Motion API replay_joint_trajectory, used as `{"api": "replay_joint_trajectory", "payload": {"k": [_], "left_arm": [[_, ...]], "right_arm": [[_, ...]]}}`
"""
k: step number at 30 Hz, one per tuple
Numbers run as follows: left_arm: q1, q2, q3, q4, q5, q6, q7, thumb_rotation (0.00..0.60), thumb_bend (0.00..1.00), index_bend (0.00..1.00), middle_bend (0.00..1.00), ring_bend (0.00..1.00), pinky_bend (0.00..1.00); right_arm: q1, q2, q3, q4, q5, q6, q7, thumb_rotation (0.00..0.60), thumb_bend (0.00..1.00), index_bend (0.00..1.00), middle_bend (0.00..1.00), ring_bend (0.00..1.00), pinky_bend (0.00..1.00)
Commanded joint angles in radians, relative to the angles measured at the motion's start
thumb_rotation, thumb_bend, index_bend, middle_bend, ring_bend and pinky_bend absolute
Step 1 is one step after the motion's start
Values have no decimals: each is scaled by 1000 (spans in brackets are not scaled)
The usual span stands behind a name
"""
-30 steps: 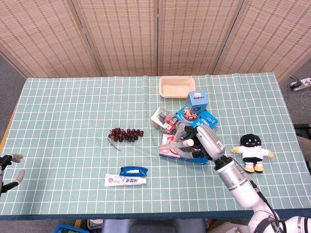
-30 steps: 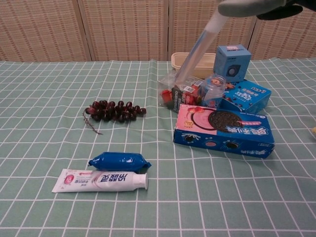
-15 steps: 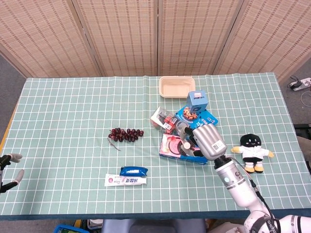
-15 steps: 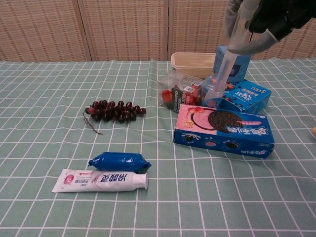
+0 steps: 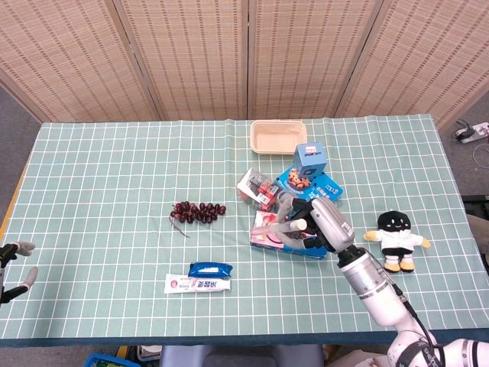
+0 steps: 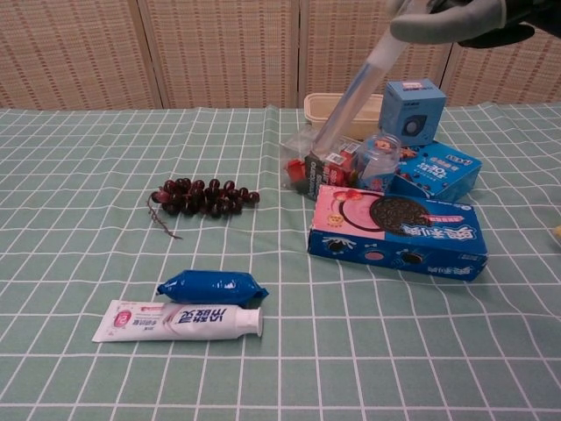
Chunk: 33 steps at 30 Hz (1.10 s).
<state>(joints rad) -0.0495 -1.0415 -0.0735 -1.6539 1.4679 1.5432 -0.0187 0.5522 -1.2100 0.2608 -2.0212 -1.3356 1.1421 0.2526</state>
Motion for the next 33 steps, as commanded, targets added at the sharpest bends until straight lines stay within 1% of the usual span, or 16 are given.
{"api": "replay_joint_trajectory", "payload": {"k": [1, 5, 7, 8, 9, 12, 15, 19, 22, 25, 28, 31, 33], "left_arm": [[1, 0, 0, -1, 1, 2, 0, 600, 331, 466, 450, 439, 635], [0, 1, -1, 0, -1, 0, 0, 600, 331, 466, 450, 439, 635], [1, 1, -1, 0, -1, 2, 0, 600, 331, 466, 450, 439, 635], [2, 1, -1, 0, 0, 3, -1, 600, 331, 466, 450, 439, 635], [2, 2, -2, -1, 1, 5, -2, 600, 331, 467, 450, 439, 635], [4, 4, -2, -2, 2, 8, -3, 600, 331, 467, 450, 439, 635], [4, 5, -3, -3, 1, 9, -7, 600, 331, 467, 450, 439, 635], [4, 6, -2, -2, 3, 9, -8, 600, 331, 467, 450, 439, 634], [5, 6, -2, -3, 4, 10, -6, 600, 331, 467, 450, 439, 635], [6, 6, -2, -5, 6, 12, -6, 600, 331, 467, 450, 439, 635], [5, 6, -2, -5, 6, 11, -5, 600, 331, 467, 450, 439, 635], [5, 6, -2, -5, 6, 11, -4, 600, 331, 467, 450, 439, 635], [5, 6, -2, -5, 6, 12, -3, 600, 331, 467, 450, 439, 635]], "right_arm": [[-6, -26, -28, 72, -21, 36, -304, 600, 353, 705, 1000, 1000, 1000], [-2, -76, -44, 103, -9, 82, -517, 600, 353, 705, 1000, 1000, 1000], [0, -99, -45, 106, -4, 97, -565, 600, 353, 705, 1000, 1000, 1000], [0, -106, -44, 104, -1, 100, -568, 600, 353, 705, 1000, 1000, 1000], [0, -110, -42, 101, 1, 100, -562, 600, 353, 705, 1000, 1000, 1000], [1, -110, -34, 81, 9, 85, -481, 600, 352, 705, 1000, 1000, 1000], [-2, -91, -24, 54, 7, 55, -335, 600, 353, 705, 1000, 1000, 1000], [-9, -61, -18, 38, -32, 31, -147, 600, 354, 705, 1000, 1000, 1000], [-14, -48, -18, 32, -61, 28, -48, 600, 353, 706, 1000, 1000, 1000], [-16, -30, -22, 28, -75, 15, 12, 600, 353, 708, 1000, 1000, 1000], [-15, -17, -28, 37, -78, 12, -8, 600, 353, 710, 1000, 1000, 1000], [-17, -21, -38, 56, -69, 21, -101, 600, 358, 720, 1000, 1000, 1000], [-15, -26, -47, 71, -55, 24, -194, 600, 388, 721, 1000, 1000, 1000]]}}
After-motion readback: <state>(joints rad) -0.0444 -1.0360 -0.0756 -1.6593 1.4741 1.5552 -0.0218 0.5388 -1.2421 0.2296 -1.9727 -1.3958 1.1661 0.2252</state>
